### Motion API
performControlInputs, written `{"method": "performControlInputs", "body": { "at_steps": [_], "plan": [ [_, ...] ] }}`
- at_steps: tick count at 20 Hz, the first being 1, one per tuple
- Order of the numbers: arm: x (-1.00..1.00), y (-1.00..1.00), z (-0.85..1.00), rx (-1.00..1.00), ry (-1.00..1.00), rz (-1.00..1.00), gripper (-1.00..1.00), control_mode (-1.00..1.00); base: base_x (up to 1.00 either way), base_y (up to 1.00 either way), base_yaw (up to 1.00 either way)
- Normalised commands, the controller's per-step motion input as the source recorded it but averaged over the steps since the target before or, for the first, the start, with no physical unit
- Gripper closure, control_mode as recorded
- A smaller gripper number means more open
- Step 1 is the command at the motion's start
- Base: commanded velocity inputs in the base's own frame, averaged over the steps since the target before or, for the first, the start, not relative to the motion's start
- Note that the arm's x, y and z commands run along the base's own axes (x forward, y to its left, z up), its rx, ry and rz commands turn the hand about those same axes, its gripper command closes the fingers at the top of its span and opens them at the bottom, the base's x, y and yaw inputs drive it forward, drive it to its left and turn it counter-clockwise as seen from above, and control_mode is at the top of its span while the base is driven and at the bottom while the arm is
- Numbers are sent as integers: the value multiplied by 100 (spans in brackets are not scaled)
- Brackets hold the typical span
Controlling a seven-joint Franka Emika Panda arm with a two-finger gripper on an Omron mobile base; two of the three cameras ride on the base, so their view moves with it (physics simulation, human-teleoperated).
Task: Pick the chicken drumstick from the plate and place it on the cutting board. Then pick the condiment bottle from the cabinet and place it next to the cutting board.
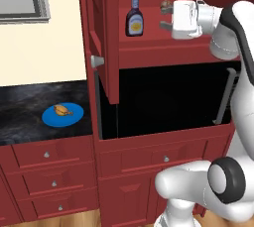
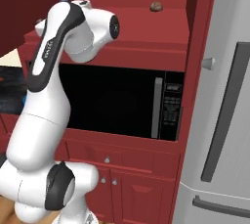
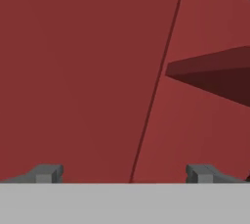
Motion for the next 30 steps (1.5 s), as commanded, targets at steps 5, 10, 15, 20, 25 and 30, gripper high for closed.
{"method": "performControlInputs", "body": {
  "at_steps": [5, 10, 15, 20, 25, 30],
  "plan": [
    [21, 0, 1, 6, 1, 0, -100, -100, 0, 0, 0],
    [21, 0, 1, 1, 5, 0, -100, -100, 0, 0, 0],
    [26, 0, 1, 0, 3, 0, -100, -100, 0, 0, 0],
    [17, 0, 5, 0, 1, 0, -100, -100, 0, 0, 0],
    [10, 0, 2, 0, 0, 0, -100, -100, 0, 0, 0],
    [12, 0, 0, 0, 0, 0, -100, -100, 0, 0, 0]
  ]
}}
